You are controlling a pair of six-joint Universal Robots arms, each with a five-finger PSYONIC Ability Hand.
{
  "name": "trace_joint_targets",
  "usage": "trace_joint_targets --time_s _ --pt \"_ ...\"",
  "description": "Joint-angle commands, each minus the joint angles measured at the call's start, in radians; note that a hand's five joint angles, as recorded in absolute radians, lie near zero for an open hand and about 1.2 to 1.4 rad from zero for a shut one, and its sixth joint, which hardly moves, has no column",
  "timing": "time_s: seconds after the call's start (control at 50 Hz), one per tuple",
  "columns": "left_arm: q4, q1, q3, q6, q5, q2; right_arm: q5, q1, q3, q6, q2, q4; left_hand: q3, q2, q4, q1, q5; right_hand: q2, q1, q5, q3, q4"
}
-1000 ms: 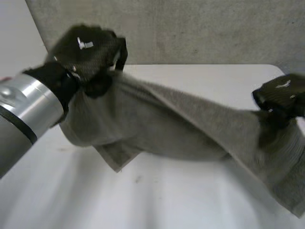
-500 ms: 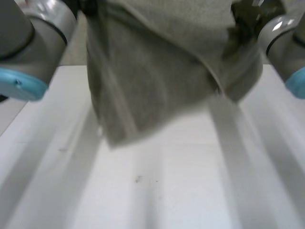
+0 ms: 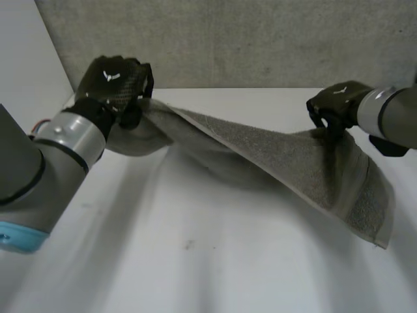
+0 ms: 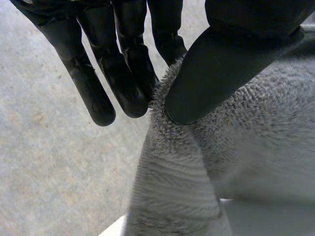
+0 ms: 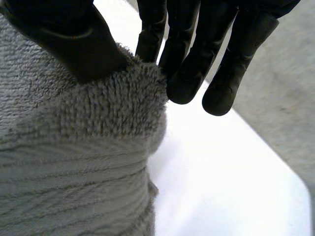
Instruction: Fold the towel.
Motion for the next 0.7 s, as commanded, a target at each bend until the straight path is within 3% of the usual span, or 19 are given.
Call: trace_joint_targets --time_s 0.02,0.08,0.1,0.12,0.16,0.26,0.4,0.56,0.7 --pt "0.066 0.003 -0.058 0.002 -0.001 -0.095 -0.004 0.011 -0.067 0.004 0.214 -0.071 0.18 0.18 0.179 0.205 0.194 0.096 0.107 0.075 0.065 0.057" --pt "0.069 0.001 -0.067 0.0 -0.001 -0.149 0.004 0.032 -0.088 0.001 0.319 -0.087 0.18 0.18 0.179 0.205 0.194 0.094 0.106 0.073 0.063 0.055" --pt "0.069 -0.002 -0.069 0.002 -0.001 -0.174 0.018 0.043 -0.104 -0.003 0.359 -0.093 0.18 0.18 0.179 0.205 0.194 -0.191 -0.179 -0.212 -0.222 -0.23" --pt "0.069 -0.002 -0.069 0.002 -0.001 -0.174 0.018 0.043 -0.104 -0.003 0.359 -0.093 0.18 0.18 0.179 0.205 0.194 -0.194 -0.182 -0.215 -0.225 -0.232" --pt "0.071 -0.005 -0.066 0.0 -0.001 -0.209 0.077 0.046 -0.125 -0.007 0.404 -0.109 0.18 0.18 0.179 0.205 0.194 -1.126 -1.114 -1.147 -1.157 -1.165" --pt "0.071 -0.003 -0.05 0.0 -0.002 -0.232 0.173 0.045 -0.121 0.0 0.384 -0.181 0.18 0.18 0.179 0.205 0.194 -1.126 -1.114 -1.147 -1.157 -1.165" --pt "0.084 0.006 -0.026 0.0 -0.002 -0.232 0.168 0.031 0.019 0.007 0.195 -0.265 0.18 0.18 0.179 0.205 0.194 -1.126 -1.114 -1.147 -1.157 -1.165" --pt "0.095 0.014 -0.018 0.0 -0.004 -0.234 0.116 0.02 0.449 -0.012 -0.12 -0.47 0.18 0.18 0.179 0.205 0.194 -1.126 -1.114 -1.147 -1.157 -1.165" --pt "0.104 0.014 -0.029 0.0 -0.002 -0.24 0.072 0.02 0.75 -0.053 -0.291 -0.626 0.18 0.18 0.179 0.205 0.194 -1.126 -1.114 -1.147 -1.157 -1.165"
